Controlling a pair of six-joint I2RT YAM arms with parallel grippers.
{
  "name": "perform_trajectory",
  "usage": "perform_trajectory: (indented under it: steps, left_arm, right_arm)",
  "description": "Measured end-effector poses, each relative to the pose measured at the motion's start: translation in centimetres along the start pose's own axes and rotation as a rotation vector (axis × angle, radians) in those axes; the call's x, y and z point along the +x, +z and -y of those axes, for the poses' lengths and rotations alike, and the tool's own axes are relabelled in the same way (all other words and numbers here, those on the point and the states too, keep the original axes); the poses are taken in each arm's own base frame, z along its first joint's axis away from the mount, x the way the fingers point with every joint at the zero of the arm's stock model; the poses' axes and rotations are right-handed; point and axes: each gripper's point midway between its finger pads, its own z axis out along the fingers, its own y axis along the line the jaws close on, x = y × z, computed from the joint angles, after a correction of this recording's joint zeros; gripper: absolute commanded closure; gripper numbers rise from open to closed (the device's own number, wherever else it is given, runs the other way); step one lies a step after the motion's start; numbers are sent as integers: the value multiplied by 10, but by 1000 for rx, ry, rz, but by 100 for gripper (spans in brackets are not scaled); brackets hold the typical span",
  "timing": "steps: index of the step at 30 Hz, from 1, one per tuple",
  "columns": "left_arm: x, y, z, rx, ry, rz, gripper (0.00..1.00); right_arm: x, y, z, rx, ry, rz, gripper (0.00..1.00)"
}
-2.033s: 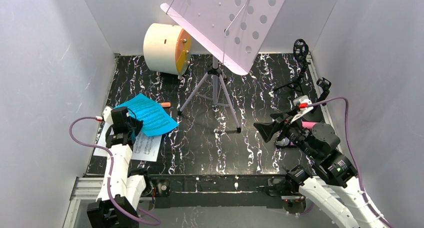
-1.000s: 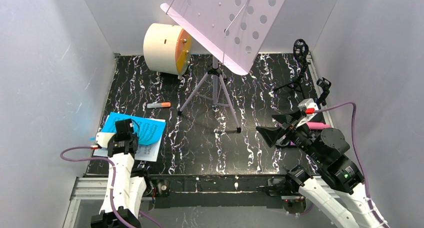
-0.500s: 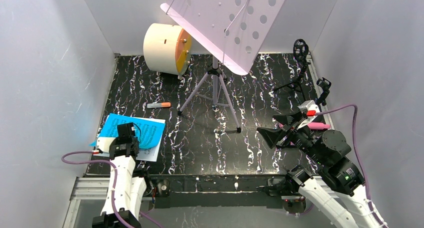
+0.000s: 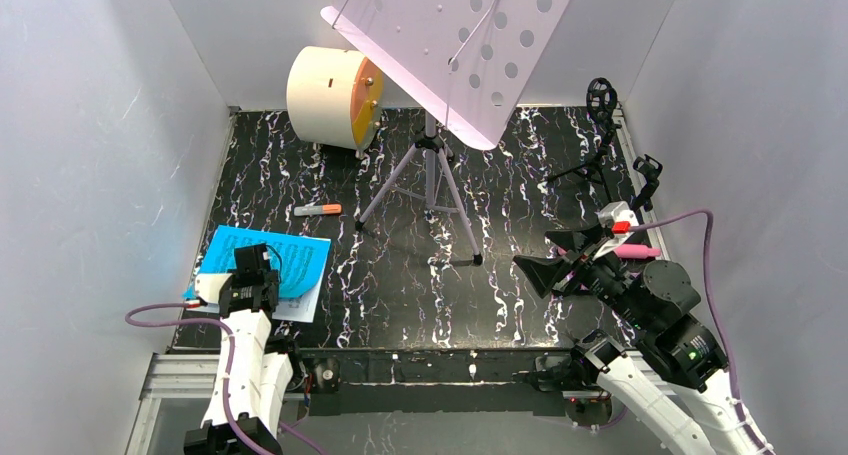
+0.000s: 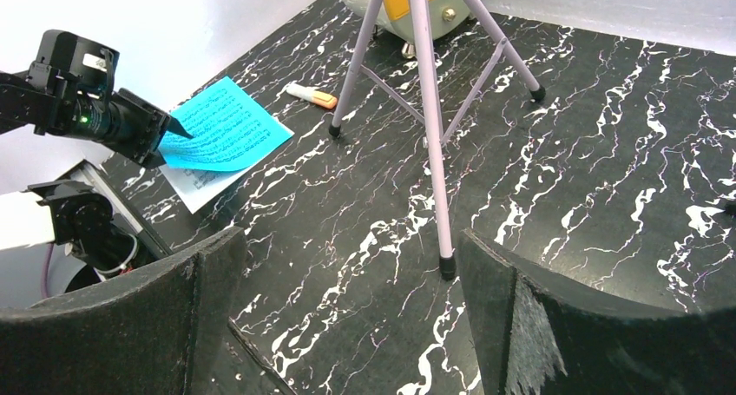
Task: Pack up the instrument practice props
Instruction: Place the sheet music at the center of the board.
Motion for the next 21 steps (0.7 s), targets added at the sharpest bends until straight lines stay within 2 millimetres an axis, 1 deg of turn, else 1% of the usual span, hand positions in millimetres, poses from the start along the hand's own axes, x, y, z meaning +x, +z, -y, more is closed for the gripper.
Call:
perform_trajectory:
  steps: [3,5,10,14,17,19,20,21]
  left_arm:
    - [1,-1,-2,-7,10,-5,29]
    - [0,-2,-6,-23,24,-4,20]
    - [-7,-11,-10,-62,52,6,12]
    - [-13,-21,-12,-87,78,6,2]
    - [-19,-30,-16,-110,125,7,2]
    - [-22,-37,-15,-105,158,1,2]
    - [-23,-41,-12,-91,177,-6,2]
    - [-25,-47,-4,-55,204,-16,2]
  right_arm:
    - [0,0,0,0,0,0,1]
    - [0,0,0,-1,1,0,1]
    - [0,0,-1,-4,3,-1,1]
    - [1,0,-1,-6,3,-2,1]
    - [2,1,-1,-7,4,-9,1]
    - [3,3,-1,-7,5,-18,1]
    - [5,4,-1,-7,6,-25,1]
    - [6,5,0,-7,8,-34,1]
